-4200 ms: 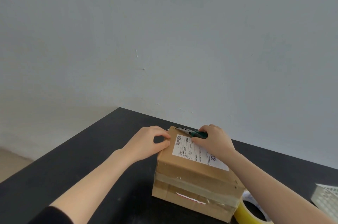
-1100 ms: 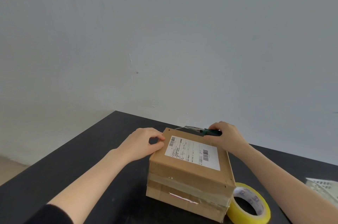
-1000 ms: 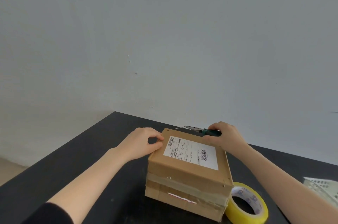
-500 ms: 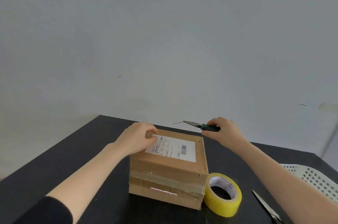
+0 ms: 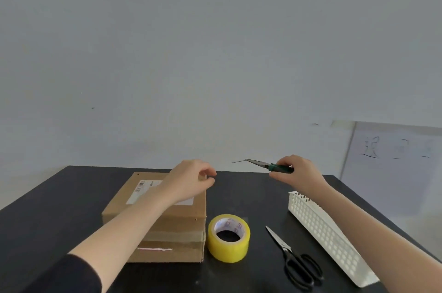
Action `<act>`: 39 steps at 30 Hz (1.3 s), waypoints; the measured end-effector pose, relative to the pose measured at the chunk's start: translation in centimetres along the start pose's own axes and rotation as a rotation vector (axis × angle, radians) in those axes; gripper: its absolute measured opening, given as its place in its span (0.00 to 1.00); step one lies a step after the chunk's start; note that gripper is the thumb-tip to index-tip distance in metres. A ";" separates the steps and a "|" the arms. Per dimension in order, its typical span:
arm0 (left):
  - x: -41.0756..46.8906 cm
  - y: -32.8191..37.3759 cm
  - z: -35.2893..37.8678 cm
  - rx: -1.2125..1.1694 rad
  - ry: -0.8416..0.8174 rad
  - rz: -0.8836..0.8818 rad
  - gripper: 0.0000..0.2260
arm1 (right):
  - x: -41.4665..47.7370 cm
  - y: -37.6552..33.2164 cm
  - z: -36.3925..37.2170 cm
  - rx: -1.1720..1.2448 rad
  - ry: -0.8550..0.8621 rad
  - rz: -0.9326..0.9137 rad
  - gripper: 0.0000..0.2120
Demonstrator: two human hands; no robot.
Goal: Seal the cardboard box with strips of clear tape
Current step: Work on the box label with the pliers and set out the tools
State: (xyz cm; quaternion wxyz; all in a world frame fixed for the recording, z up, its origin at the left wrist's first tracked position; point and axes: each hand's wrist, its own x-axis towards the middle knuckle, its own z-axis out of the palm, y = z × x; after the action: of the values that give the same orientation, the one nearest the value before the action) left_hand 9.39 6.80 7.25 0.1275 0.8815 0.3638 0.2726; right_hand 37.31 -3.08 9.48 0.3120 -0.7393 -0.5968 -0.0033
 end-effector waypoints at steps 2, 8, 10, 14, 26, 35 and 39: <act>0.8 1.7 1.1 -0.010 -0.016 0.035 0.09 | -0.9 2.0 -1.7 -0.015 0.021 0.034 0.08; 2.7 6.9 4.7 -0.052 -0.061 0.130 0.08 | -4.5 7.3 -6.2 -0.104 0.060 0.132 0.10; 3.1 8.4 6.1 -0.070 -0.084 0.157 0.08 | -5.9 8.9 -7.4 -0.121 0.062 0.169 0.10; 3.3 11.3 8.8 -0.095 -0.124 0.198 0.08 | -8.3 11.7 -9.1 -0.183 0.058 0.230 0.10; 2.6 15.7 15.6 -0.165 -0.183 0.225 0.08 | -13.1 16.6 -10.4 -0.363 0.009 0.322 0.09; 1.9 15.8 18.4 -0.165 -0.248 0.208 0.08 | -13.7 18.1 -9.9 -0.513 -0.051 0.264 0.12; 1.9 15.8 19.2 -0.161 -0.269 0.202 0.08 | -13.6 18.7 -9.7 -0.561 -0.059 0.256 0.12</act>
State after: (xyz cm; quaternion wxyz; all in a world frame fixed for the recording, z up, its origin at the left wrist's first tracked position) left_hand 30.55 -3.51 -1.03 0.2173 0.9290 0.2301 0.1918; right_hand 53.47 -21.23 3.61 0.0760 -0.8654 -0.4837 -0.1071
